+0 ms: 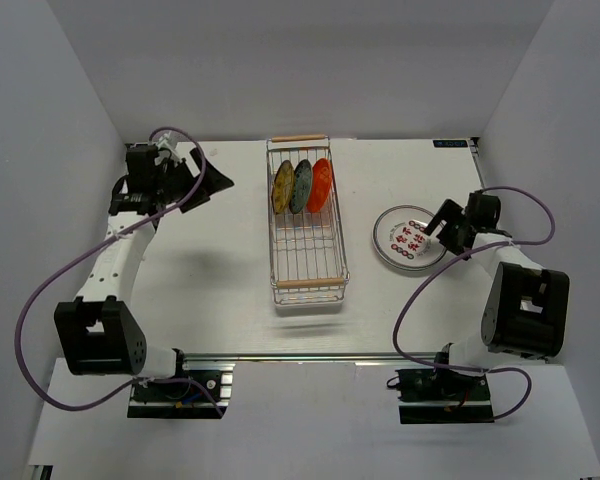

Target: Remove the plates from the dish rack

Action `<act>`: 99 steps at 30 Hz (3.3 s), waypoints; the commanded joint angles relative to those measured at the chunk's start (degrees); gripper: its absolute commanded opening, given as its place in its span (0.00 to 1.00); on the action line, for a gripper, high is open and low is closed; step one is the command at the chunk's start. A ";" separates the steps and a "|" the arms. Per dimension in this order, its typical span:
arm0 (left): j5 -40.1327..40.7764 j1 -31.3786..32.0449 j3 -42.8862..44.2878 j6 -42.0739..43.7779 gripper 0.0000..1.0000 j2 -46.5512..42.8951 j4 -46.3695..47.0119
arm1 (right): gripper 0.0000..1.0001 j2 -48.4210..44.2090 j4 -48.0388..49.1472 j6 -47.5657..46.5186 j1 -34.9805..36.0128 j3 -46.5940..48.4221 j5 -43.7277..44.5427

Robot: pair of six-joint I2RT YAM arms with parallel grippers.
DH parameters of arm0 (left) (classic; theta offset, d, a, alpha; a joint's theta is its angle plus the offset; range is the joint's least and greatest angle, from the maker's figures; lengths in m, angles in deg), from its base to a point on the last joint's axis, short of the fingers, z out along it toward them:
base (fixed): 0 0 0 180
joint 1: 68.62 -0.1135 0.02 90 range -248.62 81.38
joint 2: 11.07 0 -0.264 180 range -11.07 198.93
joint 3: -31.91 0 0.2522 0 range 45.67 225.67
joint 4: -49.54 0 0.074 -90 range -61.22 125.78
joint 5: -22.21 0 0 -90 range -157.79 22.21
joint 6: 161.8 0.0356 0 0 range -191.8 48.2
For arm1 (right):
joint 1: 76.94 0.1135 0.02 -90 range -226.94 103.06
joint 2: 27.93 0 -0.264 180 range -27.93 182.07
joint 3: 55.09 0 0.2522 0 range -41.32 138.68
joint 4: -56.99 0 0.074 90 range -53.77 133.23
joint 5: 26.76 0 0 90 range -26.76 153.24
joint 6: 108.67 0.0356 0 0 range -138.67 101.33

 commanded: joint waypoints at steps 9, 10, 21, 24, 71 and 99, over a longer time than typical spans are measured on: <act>6.54 11.99 27.19 7.54 0.98 15.62 -8.08 | 0.89 -4.63 -8.15 3.92 1.50 4.93 17.88; 8.13 13.22 32.79 8.25 0.98 17.63 -11.75 | 0.89 -4.90 -9.76 4.73 1.32 6.59 20.26; 31.31 26.75 59.91 11.96 0.98 39.09 -28.22 | 0.89 -4.90 -15.75 5.79 0.88 9.77 26.08; 36.96 28.25 59.30 11.16 0.93 39.36 -27.96 | 0.89 -3.41 -17.33 5.88 0.80 10.56 26.44; 42.86 32.13 58.77 7.91 0.13 44.82 -21.02 | 0.89 1.87 -20.50 5.44 0.71 13.46 27.49; 75.87 30.29 52.89 6.00 0.00 25.74 -28.65 | 0.89 0.46 -21.81 4.39 0.80 13.46 26.43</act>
